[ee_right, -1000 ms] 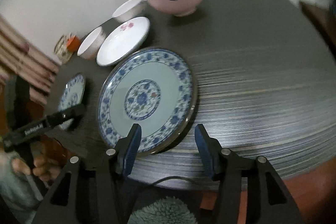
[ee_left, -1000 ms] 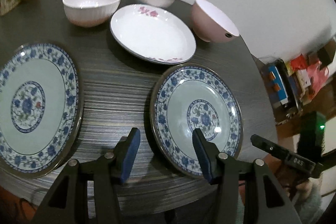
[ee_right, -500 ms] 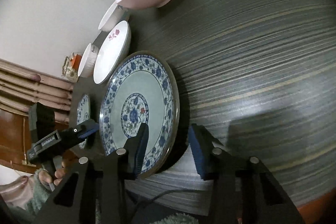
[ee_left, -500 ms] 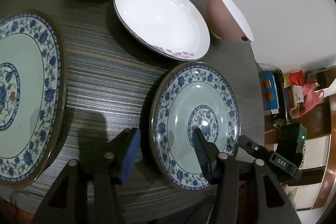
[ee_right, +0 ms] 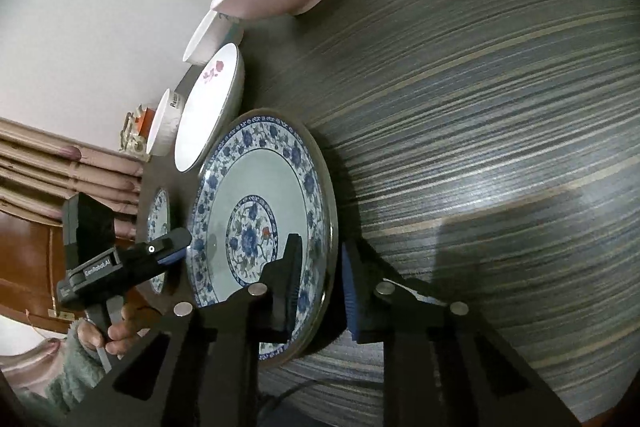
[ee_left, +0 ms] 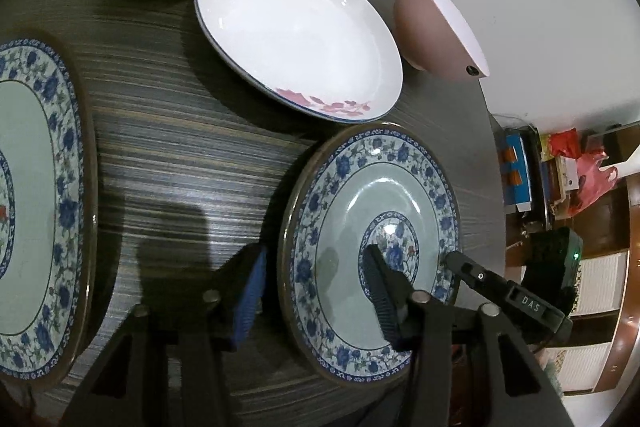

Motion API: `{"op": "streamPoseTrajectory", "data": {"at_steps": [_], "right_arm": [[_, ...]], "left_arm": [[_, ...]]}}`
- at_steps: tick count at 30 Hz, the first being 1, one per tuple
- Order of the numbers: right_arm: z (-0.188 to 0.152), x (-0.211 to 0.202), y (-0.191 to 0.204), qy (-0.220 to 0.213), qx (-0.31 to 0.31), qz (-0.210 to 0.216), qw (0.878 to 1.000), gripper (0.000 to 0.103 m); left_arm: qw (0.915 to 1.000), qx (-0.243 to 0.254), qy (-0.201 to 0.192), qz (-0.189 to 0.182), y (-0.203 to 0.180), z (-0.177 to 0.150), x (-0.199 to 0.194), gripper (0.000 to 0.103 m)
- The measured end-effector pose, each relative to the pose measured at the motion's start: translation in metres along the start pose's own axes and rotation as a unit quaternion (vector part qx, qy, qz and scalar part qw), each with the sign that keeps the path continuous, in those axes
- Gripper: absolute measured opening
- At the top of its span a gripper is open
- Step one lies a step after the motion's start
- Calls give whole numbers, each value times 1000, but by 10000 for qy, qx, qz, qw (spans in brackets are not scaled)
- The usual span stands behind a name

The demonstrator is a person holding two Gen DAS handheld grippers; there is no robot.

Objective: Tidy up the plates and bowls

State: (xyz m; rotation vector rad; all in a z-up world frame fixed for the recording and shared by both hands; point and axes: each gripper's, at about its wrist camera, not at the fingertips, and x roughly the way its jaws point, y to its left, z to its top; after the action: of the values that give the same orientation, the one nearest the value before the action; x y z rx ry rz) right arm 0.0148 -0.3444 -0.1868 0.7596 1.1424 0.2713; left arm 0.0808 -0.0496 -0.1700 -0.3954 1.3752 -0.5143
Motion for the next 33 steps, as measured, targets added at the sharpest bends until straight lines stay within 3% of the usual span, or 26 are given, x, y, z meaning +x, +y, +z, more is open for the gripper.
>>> {"op": "streamPoseTrajectory", "data": {"at_steps": [5,10,17,33], "right_arm": [[-2,-4,-3,-55,-2,-33,10000,12],[-3,-6,-1,-169,-112,-125,9997,12],[-6,-5,8,-181,-252,-261,9992,12],[-15,-15,34,-317,-418,-351,9980,12]], "left_arm": [[10000,33,44,80,0,-1,-2,34],[9996,55,7,266,2,-3,-3,20],[9989,204,-53,417,2,-5,-9,19],[9987,245,-216,388,3,-13,-37,19]]}}
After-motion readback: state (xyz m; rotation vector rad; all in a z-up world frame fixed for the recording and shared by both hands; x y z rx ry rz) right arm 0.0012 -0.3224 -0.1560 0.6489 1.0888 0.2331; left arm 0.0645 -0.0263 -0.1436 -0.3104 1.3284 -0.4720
